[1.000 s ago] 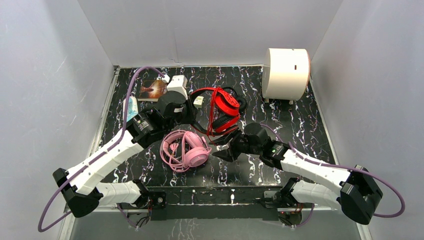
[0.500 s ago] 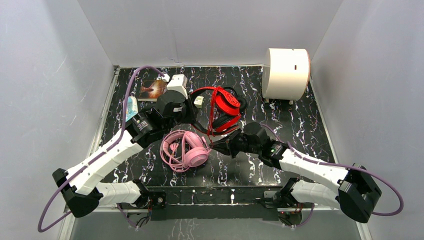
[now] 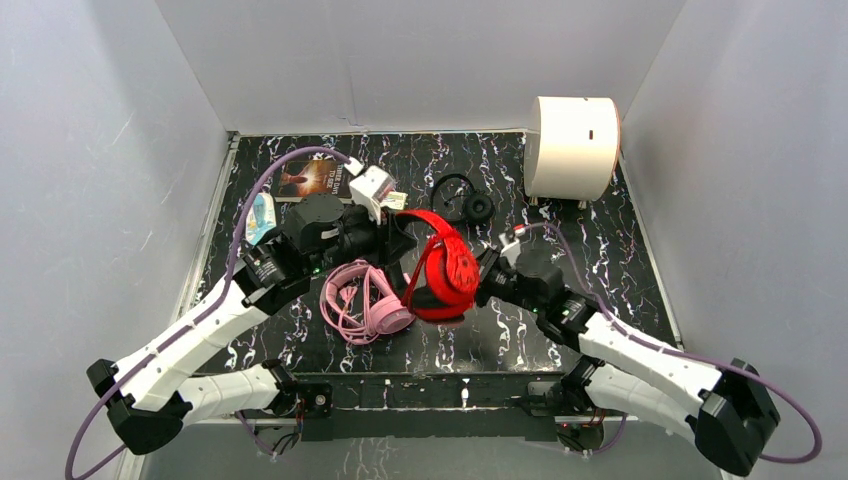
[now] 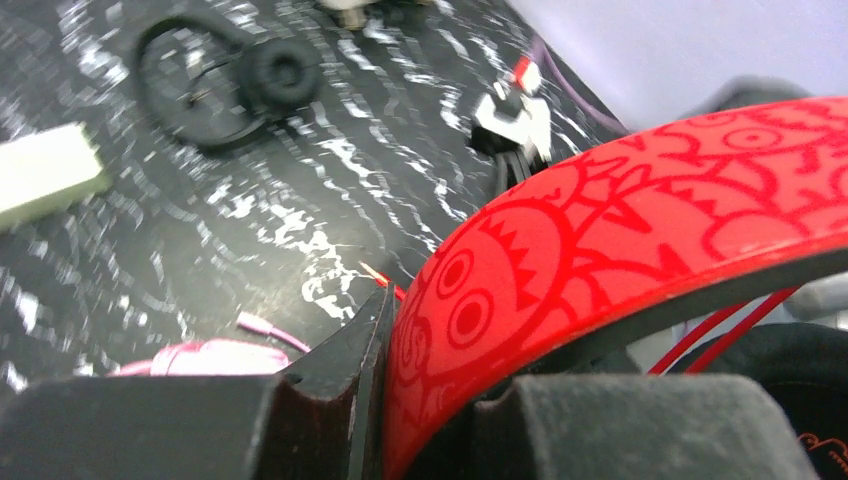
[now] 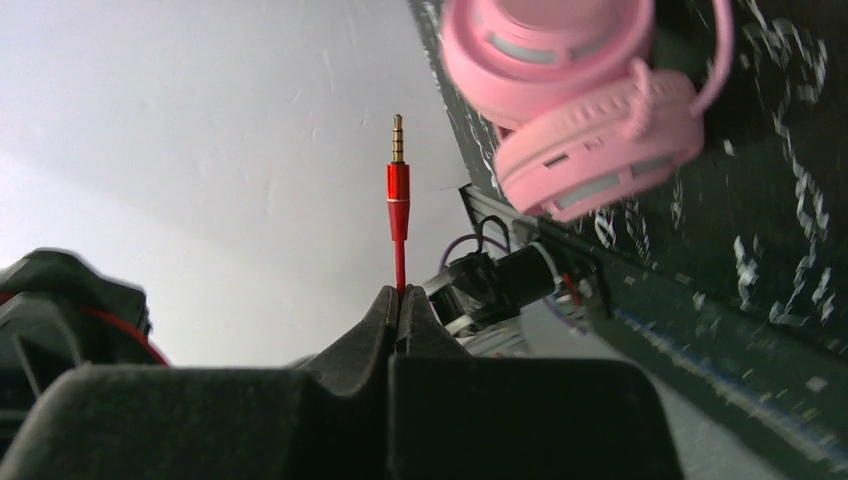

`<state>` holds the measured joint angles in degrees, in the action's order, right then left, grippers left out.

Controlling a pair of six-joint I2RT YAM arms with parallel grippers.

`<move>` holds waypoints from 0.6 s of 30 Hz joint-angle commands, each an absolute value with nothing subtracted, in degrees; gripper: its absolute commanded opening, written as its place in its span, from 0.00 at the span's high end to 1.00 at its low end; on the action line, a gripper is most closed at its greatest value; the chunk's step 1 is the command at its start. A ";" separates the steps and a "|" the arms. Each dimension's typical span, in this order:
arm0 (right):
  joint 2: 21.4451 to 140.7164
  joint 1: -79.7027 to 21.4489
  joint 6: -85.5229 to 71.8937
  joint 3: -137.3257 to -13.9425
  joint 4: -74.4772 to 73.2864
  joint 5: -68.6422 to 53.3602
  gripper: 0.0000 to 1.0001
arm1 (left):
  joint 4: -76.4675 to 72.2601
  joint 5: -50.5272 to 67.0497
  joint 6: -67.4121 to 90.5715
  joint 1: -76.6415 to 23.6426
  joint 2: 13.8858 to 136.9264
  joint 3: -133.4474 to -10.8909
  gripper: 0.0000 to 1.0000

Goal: Wrap the headphones
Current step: Wrap the headphones cable around the headphones.

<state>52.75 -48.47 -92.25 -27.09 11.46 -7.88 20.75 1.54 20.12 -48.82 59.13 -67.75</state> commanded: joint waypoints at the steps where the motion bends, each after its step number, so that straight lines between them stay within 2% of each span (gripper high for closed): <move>1: 48.96 -42.75 -61.14 -27.49 22.49 -10.78 1.00 | 14.58 25.39 7.15 -48.91 55.75 -68.55 1.00; 6: 49.57 -37.28 -45.45 -33.09 26.42 -27.10 1.00 | 9.33 35.54 -5.41 -48.87 51.51 -62.86 1.00; 9: 50.97 -36.68 -37.55 -39.53 26.79 -35.13 1.00 | 12.54 38.09 -11.46 -48.87 53.25 -64.67 1.00; 14: 55.33 -36.03 -24.10 -52.95 16.13 -47.15 1.00 | 15.69 34.61 -24.69 -48.87 54.14 -65.82 1.00; 18: 59.67 -35.78 -15.43 -62.57 7.19 -56.33 1.00 | 7.28 29.32 -35.37 -48.88 52.57 -62.72 1.00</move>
<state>57.21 -37.12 -29.43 -53.67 13.37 -46.33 12.36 29.95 -22.79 -48.60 55.35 -63.66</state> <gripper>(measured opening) 0.020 0.148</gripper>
